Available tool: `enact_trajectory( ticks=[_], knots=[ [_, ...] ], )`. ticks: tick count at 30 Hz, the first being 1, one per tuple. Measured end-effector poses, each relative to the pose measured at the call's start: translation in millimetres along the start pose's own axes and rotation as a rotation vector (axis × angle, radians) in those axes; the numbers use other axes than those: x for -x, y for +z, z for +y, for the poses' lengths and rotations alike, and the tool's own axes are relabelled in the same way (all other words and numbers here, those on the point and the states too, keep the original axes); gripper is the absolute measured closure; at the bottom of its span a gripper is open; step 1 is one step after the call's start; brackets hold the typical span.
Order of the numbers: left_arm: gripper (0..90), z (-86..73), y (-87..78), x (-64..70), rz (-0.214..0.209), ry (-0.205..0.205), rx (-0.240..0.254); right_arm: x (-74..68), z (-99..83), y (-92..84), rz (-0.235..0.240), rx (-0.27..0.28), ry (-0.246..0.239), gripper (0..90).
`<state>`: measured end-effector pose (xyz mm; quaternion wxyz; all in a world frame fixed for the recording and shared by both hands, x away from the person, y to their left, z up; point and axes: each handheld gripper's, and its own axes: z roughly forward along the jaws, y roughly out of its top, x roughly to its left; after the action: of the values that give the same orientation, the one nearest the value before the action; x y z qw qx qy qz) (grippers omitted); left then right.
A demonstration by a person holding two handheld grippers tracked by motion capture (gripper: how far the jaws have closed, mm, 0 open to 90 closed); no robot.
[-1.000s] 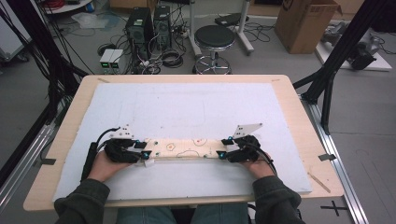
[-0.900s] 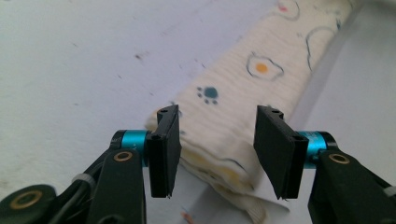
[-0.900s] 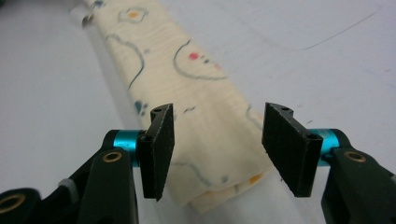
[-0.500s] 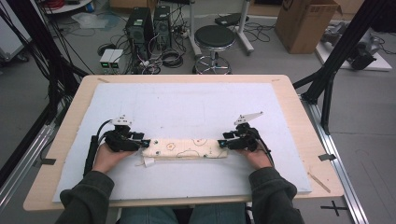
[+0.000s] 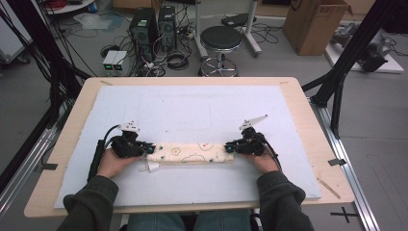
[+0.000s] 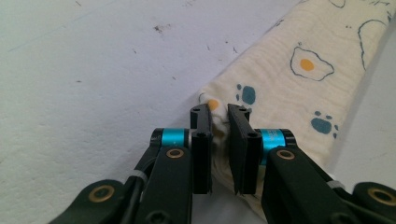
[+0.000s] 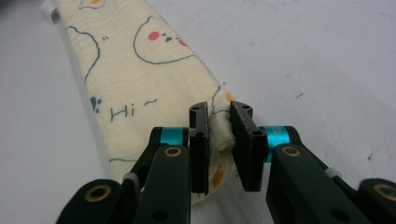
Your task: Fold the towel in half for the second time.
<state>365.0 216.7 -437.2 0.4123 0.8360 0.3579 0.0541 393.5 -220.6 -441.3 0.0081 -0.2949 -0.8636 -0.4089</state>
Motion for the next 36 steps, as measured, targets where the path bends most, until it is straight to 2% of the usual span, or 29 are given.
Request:
enact_trajectory(
  ticks=[9,11,19,22,25,26,30,32,36],
  knots=[
    [81.2,7.4,-2.2,1.8,0.035,-0.002,0.021,0.1,8.3,-6.1,-0.033,0.014,-0.012,79.6],
    [81.4,10.4,-2.4,0.2,0.042,-0.004,0.041,1.8,11.8,-7.3,-0.042,0.012,-0.009,79.8],
    [81.6,23.2,3.8,-10.4,0.091,-0.04,0.065,13.7,29.6,-9.4,-0.09,0.006,-0.019,79.9],
    [81.6,27.7,5.7,-14.7,0.113,-0.052,0.072,20.8,34.6,-7.4,-0.105,0.012,-0.001,79.9],
    [81.3,32.0,6.8,-19.2,0.136,-0.081,0.116,25.9,37.1,-4.1,-0.12,0.018,0.001,79.8],
    [81.3,32.1,7.1,-20.5,0.131,-0.09,0.125,28.1,37.6,-2.7,-0.126,0.019,0.009,79.8],
    [81.4,31.0,13.5,-26.0,0.142,-0.099,0.1,33.6,39.4,1.9,-0.144,0.025,0.027,79.8],
    [81.3,30.7,17.1,-27.7,0.152,-0.114,0.108,35.2,40.8,5.2,-0.159,0.021,0.023,79.8],
    [81.2,29.5,23.9,-30.3,0.167,-0.128,0.113,41.7,40.0,9.8,-0.169,0.022,0.045,79.7]
  ],
)
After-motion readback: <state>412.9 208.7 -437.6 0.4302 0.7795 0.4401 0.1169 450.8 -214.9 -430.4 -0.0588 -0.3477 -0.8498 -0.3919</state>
